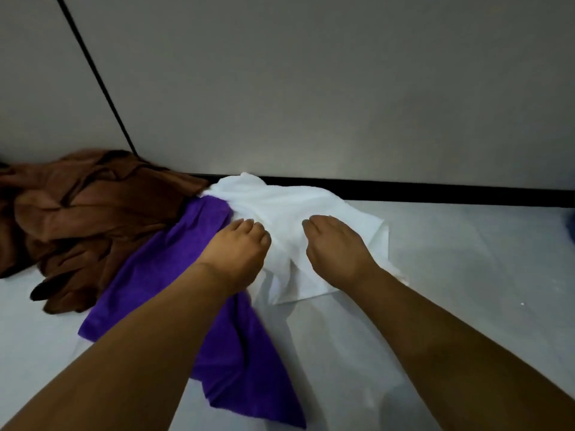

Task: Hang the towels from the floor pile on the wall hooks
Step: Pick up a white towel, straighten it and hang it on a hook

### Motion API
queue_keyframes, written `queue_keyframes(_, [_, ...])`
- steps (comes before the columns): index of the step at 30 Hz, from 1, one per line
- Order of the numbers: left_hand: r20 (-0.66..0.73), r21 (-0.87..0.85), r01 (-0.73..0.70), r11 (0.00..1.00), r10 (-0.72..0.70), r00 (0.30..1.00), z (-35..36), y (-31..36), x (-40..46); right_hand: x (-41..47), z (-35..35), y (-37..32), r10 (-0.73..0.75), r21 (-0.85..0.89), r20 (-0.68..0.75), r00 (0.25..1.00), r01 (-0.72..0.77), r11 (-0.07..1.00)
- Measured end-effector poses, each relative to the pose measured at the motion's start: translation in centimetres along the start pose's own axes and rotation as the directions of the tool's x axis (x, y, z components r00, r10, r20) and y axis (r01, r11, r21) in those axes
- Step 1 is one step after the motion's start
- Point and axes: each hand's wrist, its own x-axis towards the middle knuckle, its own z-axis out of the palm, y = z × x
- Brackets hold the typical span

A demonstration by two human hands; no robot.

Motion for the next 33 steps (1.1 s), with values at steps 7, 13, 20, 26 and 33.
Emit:
queue_keyframes(7, [0.026,-0.086,0.136,0.987,-0.134,0.991,-1.5,2.2,-1.0,-3.3,-0.4,-1.5,0.214,0.056,0.142,0.966,-0.224,0.973])
queue_keyframes(13, [0.122,0.016,0.150,0.989,-0.151,0.981,0.4,2.5,-1.0,-3.9,1.3,-1.3,0.249,0.036,0.268,0.931,-0.268,0.963])
queue_keyframes(20, [0.140,-0.092,0.219,0.971,-0.205,0.969,2.1,3.0,-0.6,0.7,1.4,-2.2,0.258,0.157,0.204,0.944,-0.291,0.944])
queue_keyframes(26, [0.126,-0.066,0.187,0.980,-0.178,0.976,3.7,-0.5,-0.6,3.3,3.4,-2.4,0.176,0.167,0.187,0.966,-0.207,0.964])
queue_keyframes(33, [-0.031,-0.117,0.116,0.986,-0.121,0.992,6.9,0.3,-1.1,3.1,6.6,-2.2,0.214,0.144,0.293,0.932,-0.264,0.954])
